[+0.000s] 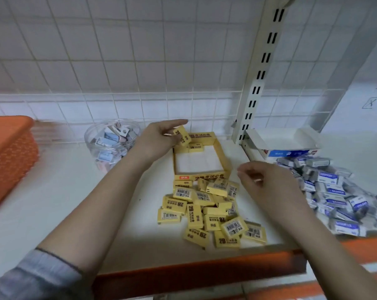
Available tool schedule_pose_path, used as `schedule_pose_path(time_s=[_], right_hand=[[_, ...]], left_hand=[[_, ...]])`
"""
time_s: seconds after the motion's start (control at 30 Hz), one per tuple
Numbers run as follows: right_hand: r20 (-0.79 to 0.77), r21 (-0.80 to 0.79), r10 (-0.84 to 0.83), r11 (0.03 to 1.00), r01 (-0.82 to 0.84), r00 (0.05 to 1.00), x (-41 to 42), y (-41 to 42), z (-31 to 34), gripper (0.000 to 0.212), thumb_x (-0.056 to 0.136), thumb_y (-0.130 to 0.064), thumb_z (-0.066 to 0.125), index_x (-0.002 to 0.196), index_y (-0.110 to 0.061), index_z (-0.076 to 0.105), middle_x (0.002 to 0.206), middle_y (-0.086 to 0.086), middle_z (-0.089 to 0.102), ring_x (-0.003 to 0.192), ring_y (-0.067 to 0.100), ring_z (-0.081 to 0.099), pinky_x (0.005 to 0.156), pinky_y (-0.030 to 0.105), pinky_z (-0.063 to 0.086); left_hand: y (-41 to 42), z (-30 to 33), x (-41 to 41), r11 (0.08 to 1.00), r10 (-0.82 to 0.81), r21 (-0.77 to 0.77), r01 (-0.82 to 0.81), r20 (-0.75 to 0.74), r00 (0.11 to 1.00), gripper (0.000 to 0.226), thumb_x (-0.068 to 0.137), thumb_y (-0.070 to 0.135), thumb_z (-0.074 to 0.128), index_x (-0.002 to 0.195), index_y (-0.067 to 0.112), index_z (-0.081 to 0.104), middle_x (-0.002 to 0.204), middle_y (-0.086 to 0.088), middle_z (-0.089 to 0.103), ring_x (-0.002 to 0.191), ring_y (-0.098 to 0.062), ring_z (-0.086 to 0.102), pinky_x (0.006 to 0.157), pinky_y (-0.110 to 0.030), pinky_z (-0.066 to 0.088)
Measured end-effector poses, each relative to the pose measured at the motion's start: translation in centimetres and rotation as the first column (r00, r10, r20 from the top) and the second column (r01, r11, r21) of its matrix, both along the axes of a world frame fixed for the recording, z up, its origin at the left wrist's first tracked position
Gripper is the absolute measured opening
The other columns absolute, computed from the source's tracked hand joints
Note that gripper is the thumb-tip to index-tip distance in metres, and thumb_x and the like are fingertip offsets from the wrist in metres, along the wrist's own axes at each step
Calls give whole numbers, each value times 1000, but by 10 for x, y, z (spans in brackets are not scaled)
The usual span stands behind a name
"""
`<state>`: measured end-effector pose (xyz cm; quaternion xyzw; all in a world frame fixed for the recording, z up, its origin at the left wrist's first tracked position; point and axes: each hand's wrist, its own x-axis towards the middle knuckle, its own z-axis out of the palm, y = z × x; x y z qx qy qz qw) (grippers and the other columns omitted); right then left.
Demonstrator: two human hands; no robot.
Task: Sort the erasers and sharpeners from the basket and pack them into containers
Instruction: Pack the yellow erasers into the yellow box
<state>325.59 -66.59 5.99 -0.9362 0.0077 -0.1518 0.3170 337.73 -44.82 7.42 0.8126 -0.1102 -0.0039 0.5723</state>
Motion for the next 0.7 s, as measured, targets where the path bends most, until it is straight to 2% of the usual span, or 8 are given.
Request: schedule_pose_path(time_s=[0.13, 0.23, 0.3, 0.37, 0.47, 0.57, 0.63, 0.7], right_hand=[[102, 59, -137, 990, 131, 985, -35, -4, -39, 8, 86, -15, 65, 88, -17, 72, 79, -6, 70, 69, 5, 62, 66, 14, 42], [169, 61, -187, 982, 179, 968, -41, -3, -51, 8, 87, -14, 64, 88, -14, 72, 79, -1, 71, 66, 2, 59, 64, 12, 39], [179, 56, -196, 980, 189, 964, -42, -1, -51, 9, 88, -14, 63, 86, -14, 71, 76, 0, 70, 64, 5, 60, 60, 15, 41], [125, 36, -192, 981, 189, 973, -42, 1, -50, 12, 89, -17, 60, 84, -15, 70, 75, 0, 70, 66, 14, 63, 61, 27, 48], [99, 22, -178, 984, 177, 979, -43, 2, -48, 15, 91, -19, 57, 84, -15, 70, 74, 1, 69, 67, 17, 63, 61, 35, 51], [85, 28, -189, 982, 187, 978, -44, 2, -48, 16, 91, -20, 56, 83, -15, 69, 73, 0, 68, 66, 17, 62, 61, 36, 52], [69, 33, -196, 980, 194, 978, -44, 2, -47, 17, 92, -22, 55, 83, -16, 69, 73, 0, 68, 65, 15, 62, 61, 35, 51], [52, 44, -203, 979, 201, 978, -44, 2, -46, 18, 92, -23, 54, 83, -17, 68, 73, -1, 68, 65, 14, 62, 61, 34, 51]], left_hand=[[-12, -1, 18, 1000, -19, -13, 18, -70, 997, 37, 90, 6, 57, 121, 26, 52, 84, -4, 54, 97, -32, 64, 95, -46, 48], [-19, 2, 28, 999, -12, 42, 14, -62, 998, 31, 89, 7, 58, 117, 17, 48, 79, -3, 51, 80, -25, 61, 89, -45, 52], [-22, 4, 35, 994, -14, 112, 18, -38, 999, 27, 87, 7, 61, 111, 13, 50, 77, 0, 52, 73, -19, 58, 80, -38, 54], [-25, 7, 41, 984, -36, 177, 37, -12, 999, 20, 86, 5, 63, 104, 12, 57, 77, 2, 53, 70, -13, 56, 68, -22, 53], [-31, 7, 46, 954, -99, 287, 87, 30, 995, 22, 87, 3, 60, 104, 15, 68, 91, 3, 60, 82, -5, 56, 62, -5, 43], [-36, 3, 51, 930, -159, 340, 139, 31, 987, 29, 89, 1, 58, 115, 13, 66, 100, 2, 62, 93, -5, 56, 73, -18, 47], [-39, 0, 56, 919, -182, 357, 168, 6, 983, 28, 87, 1, 62, 113, 10, 65, 89, 1, 64, 80, -3, 60, 74, -27, 52], [-42, -3, 59, 907, -191, 385, 171, 14, 981, 22, 83, 1, 68, 104, 6, 67, 83, 1, 66, 73, -4, 61, 73, -25, 53]])
